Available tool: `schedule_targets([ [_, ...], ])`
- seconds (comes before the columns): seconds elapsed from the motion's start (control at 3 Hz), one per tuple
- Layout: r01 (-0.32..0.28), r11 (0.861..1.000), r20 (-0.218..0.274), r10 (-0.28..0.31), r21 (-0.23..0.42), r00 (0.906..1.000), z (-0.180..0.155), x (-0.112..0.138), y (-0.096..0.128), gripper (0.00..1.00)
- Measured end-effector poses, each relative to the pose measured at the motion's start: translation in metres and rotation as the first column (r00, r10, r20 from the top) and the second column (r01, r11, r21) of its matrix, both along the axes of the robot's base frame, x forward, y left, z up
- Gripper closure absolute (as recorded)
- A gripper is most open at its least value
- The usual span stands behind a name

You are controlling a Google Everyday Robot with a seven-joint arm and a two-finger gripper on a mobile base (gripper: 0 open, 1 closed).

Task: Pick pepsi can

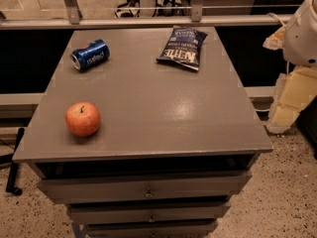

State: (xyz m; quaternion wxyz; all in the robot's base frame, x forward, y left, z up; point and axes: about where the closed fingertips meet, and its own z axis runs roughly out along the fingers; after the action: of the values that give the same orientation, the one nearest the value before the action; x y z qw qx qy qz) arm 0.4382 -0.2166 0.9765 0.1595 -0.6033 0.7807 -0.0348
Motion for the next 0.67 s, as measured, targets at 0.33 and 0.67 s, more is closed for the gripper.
schedule_targets([
  [0.33,0.0,1.0,0.0,0.0,0.0,1.0,0.0,0.0,0.0,0.0],
  [0.67,-0.111,0.989,0.044,0.107,0.101,0.9932,-0.006,0.034,0.042,0.0],
])
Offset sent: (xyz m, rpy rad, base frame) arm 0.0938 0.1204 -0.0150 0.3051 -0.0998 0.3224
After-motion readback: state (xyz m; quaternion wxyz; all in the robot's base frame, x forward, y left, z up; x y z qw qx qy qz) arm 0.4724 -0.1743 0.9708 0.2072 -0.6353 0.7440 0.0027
